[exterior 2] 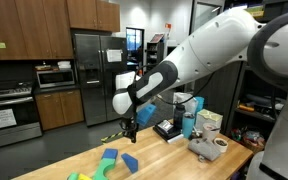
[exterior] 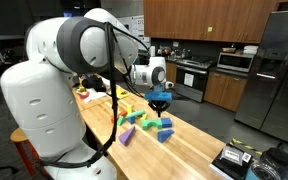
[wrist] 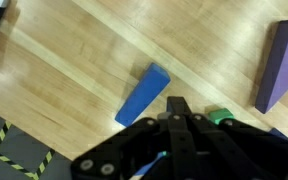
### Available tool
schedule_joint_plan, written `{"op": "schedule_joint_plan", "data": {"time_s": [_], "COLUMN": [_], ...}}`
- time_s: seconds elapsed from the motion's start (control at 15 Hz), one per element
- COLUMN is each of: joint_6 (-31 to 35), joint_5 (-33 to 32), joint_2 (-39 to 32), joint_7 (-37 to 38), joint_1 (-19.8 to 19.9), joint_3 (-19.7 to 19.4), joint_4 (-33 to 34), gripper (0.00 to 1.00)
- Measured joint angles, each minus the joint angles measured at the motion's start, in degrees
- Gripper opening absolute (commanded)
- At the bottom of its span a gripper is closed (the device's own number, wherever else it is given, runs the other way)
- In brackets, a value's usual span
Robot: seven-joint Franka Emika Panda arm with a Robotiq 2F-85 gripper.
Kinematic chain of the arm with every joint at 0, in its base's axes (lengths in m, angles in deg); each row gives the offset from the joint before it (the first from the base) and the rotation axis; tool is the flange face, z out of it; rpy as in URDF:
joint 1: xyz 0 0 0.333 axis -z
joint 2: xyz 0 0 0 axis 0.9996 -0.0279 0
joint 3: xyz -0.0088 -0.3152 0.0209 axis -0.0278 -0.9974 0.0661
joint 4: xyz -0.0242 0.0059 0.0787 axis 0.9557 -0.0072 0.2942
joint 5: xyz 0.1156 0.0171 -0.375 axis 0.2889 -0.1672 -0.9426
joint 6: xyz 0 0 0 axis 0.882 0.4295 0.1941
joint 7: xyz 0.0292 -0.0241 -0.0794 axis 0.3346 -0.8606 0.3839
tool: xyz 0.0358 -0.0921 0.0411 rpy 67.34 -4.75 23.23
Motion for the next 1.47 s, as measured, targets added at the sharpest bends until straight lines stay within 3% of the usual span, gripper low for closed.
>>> {"op": "schedule_joint_plan", "data": {"time_s": [0.8,1.47], "joint_6": [-0.02,-0.34], "joint_5": [0.0,1.3], "joint_2": [-6.87,-7.89], "joint_7": [-0.86,-0.39], "joint_1": [1.78,2.94], "joint_3": [-0.07,-0.04], "joint_4": [3.13,3.06], "gripper": [0.0,0.0]}}
